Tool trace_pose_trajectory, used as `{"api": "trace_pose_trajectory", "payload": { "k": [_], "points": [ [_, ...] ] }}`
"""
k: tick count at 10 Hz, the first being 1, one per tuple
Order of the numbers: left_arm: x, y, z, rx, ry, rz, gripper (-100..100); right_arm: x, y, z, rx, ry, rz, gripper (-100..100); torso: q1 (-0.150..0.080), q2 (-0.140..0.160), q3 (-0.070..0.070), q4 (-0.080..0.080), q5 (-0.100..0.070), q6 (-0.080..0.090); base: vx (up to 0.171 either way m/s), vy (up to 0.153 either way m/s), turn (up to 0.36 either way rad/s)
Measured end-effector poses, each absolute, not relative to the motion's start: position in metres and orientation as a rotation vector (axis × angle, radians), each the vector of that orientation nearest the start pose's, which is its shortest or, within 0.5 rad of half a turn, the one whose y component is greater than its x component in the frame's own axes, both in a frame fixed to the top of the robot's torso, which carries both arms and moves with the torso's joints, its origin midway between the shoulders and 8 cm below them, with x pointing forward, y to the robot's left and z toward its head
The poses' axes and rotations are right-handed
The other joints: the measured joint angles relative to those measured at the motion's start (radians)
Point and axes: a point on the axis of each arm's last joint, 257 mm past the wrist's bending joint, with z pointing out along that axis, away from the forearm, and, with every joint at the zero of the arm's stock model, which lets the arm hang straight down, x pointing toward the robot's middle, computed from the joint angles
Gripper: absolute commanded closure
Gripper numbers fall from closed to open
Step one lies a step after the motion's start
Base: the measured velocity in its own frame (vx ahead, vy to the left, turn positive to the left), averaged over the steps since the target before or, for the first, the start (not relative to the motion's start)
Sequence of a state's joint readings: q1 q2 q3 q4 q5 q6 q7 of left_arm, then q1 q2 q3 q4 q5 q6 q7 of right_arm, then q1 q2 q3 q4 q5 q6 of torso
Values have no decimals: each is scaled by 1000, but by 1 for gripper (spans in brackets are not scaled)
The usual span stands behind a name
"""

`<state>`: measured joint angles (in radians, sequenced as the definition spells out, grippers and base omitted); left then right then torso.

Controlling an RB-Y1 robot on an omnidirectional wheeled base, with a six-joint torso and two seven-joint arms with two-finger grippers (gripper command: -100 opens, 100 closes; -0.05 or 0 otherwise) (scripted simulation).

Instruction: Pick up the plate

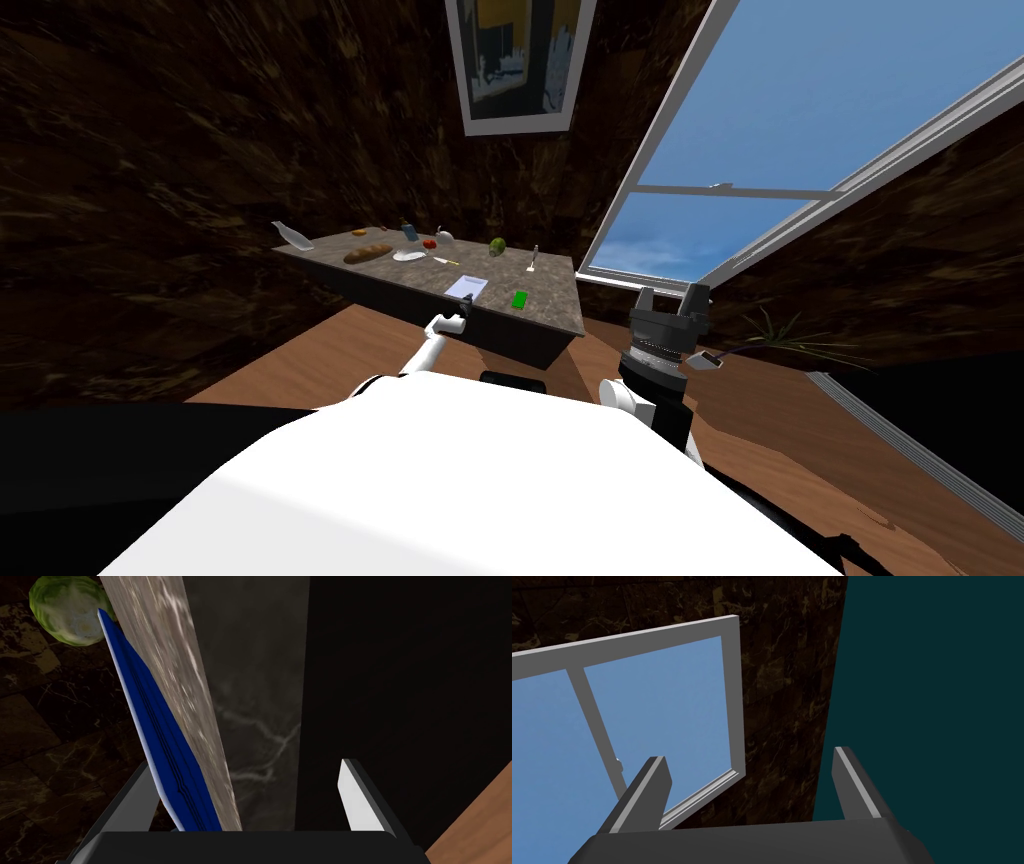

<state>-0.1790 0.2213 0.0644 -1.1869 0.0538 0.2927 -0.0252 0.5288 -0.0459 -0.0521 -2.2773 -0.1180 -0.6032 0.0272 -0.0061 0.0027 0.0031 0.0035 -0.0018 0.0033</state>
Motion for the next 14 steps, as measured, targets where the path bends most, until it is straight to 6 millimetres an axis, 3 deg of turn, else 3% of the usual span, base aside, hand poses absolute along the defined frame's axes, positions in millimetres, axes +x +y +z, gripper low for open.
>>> {"api": "trace_pose_trajectory", "payload": {
  "k": [1, 4, 7, 10, 12, 14],
  "points": [
    [547, 338, -386, -1473, 1575, -736, -100, 319, -307, 35, 620, 527, 1303, 0, 1, -1, -1, 0, 0, 0, -66, -34, -22],
    [577, 346, -356, -1429, 1537, -769, -100, 319, -307, 35, 620, 527, 1304, 0, 0, 1, 1, 0, 0, 0, -46, -16, -2],
    [572, 351, -378, -1464, 1562, -736, -100, 319, -307, 35, 620, 527, 1303, 0, 1, -2, -1, 0, 0, 0, -20, -14, -6],
    [597, 364, -359, -1446, 1533, -745, -100, 319, -307, 35, 620, 527, 1304, 0, -1, 1, 1, 1, -1, 1, -50, -18, -3],
    [591, 369, -376, -1475, 1551, -718, -100, 319, -307, 35, 620, 527, 1303, 0, 1, -2, -1, 0, 0, 1, -24, -7, -10],
    [609, 386, -352, -1452, 1510, -731, -100, 319, -307, 35, 620, 527, 1304, 0, -2, 2, 2, 1, -1, 1, -67, -27, -3]
  ]
}}
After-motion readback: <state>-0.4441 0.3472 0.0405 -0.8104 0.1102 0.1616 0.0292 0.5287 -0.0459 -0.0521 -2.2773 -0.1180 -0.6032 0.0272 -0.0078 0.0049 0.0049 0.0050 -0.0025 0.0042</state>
